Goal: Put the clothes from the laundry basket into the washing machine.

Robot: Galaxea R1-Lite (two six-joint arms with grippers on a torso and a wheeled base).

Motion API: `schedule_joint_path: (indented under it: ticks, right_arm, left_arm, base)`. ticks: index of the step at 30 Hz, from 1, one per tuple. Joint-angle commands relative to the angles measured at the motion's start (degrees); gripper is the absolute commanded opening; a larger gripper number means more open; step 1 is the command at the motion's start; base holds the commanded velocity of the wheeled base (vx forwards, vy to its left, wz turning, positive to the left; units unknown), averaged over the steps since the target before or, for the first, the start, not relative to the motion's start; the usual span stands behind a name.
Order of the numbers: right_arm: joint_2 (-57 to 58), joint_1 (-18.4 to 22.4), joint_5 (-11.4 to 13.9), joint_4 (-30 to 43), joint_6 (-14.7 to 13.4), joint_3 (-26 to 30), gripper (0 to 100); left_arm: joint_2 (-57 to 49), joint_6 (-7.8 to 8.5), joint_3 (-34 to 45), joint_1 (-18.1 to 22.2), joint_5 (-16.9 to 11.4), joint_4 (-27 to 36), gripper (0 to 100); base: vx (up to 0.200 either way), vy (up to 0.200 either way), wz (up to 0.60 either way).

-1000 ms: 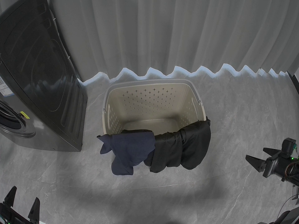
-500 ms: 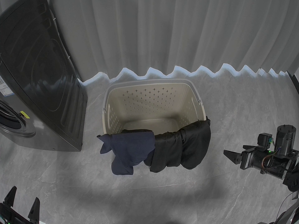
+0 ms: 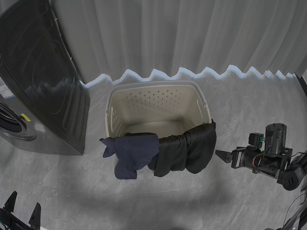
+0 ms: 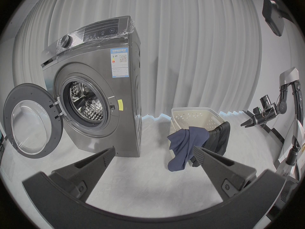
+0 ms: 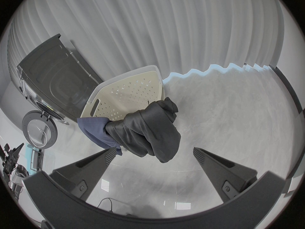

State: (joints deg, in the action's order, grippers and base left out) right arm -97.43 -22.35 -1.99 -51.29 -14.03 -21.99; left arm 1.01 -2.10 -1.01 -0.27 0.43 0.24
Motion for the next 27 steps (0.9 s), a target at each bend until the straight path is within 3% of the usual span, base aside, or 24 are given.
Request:
schedule_joint_path:
  ticks: [1,11,27]
  right_arm:
    - [-4.53,-0.24,-0.03,-0.13,-0.03,-2.44,100]
    - [-14.55,-0.07,-0.21,-9.62,0.23,-4.99,100]
    - [-23.25,-0.68,-0.21,-12.17,-0.12,-11.06,100]
  left_arm:
    - [-0.84,-0.01,0.92,0.0,0.01,0.02,100]
    - [-0.84,-0.01,0.92,0.0,0.01,0.02,100]
    - [-0.75,-0.01,0.92,0.0,0.01,0.02,100]
  base:
    - [0.0,0.0,0.0]
    - [0.0,0.0,0.0]
    - [0.0,0.0,0.0]
